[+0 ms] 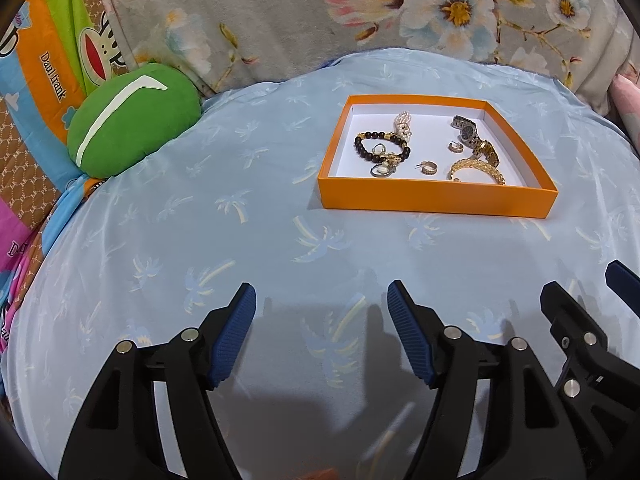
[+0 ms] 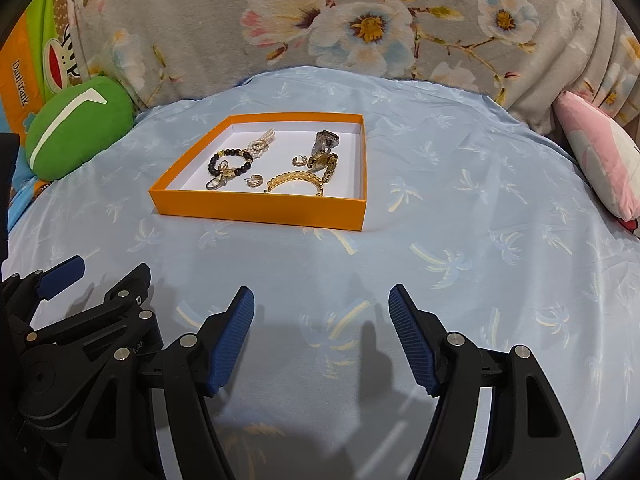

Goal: Organize jewelry

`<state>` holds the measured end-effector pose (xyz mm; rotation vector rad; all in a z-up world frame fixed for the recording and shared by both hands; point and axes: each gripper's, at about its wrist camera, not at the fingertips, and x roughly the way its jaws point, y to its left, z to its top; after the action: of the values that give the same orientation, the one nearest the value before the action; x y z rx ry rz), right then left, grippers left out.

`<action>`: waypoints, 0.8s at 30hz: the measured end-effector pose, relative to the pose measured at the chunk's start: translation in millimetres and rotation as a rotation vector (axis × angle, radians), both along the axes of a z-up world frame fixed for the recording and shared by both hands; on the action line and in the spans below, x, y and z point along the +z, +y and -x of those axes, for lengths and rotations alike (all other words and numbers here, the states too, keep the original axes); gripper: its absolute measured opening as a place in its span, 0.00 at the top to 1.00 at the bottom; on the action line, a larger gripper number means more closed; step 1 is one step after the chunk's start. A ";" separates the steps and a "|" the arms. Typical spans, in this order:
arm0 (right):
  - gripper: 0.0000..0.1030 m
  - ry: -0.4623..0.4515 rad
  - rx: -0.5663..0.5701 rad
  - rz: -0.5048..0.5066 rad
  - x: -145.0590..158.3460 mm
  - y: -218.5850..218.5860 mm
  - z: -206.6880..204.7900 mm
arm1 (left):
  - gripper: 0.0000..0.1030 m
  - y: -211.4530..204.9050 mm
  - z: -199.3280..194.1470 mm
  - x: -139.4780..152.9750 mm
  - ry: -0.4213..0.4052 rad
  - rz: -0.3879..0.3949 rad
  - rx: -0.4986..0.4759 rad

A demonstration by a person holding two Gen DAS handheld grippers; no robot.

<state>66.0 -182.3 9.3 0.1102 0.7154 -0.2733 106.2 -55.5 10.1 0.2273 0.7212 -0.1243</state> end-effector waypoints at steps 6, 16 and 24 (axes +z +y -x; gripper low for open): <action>0.33 0.000 0.000 0.000 -0.3 0.6 -0.3 | 0.36 0.3 -0.3 -0.1 0.000 0.001 -0.001; 0.33 -0.005 0.001 0.000 1.2 -2.1 1.2 | 0.36 0.1 1.3 2.2 -0.009 0.003 0.001; 0.33 -0.005 -0.002 0.005 1.6 -3.7 0.9 | 0.36 -0.9 2.4 4.2 -0.018 -0.008 0.009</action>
<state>65.1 -185.9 10.9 0.1074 0.7094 -0.2769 103.8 -56.4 14.3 0.2323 0.7049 -0.1112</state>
